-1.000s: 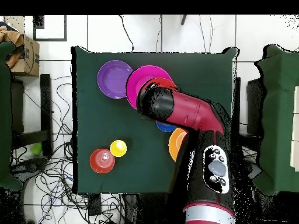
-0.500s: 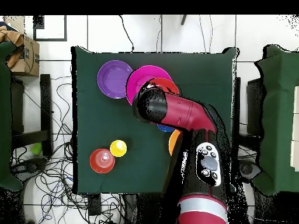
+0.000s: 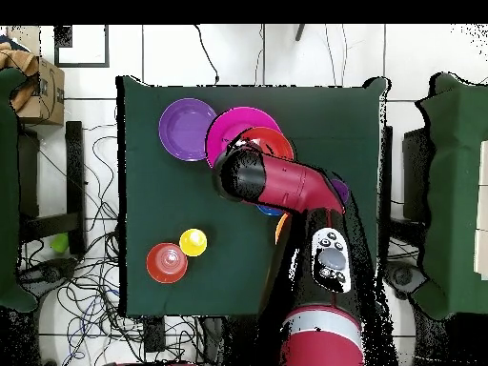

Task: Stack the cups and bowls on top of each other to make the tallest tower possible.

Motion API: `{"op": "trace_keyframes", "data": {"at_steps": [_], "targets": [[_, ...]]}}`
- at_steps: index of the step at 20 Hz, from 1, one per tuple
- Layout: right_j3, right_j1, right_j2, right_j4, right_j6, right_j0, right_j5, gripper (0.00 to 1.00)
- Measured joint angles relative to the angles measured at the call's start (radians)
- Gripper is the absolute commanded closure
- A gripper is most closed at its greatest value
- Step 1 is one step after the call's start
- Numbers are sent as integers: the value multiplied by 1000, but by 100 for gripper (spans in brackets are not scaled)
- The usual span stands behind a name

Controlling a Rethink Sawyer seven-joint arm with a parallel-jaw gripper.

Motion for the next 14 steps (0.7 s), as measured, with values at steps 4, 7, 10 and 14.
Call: {"op": "trace_keyframes", "data": {"at_steps": [4, 7, 10, 14], "targets": [[0, 10, 0, 0, 0, 0, 0, 0], [0, 10, 0, 0, 0, 0, 0, 0], [0, 10, 0, 0, 0, 1, 0, 0], [0, 10, 0, 0, 0, 6, 0, 0]]}}
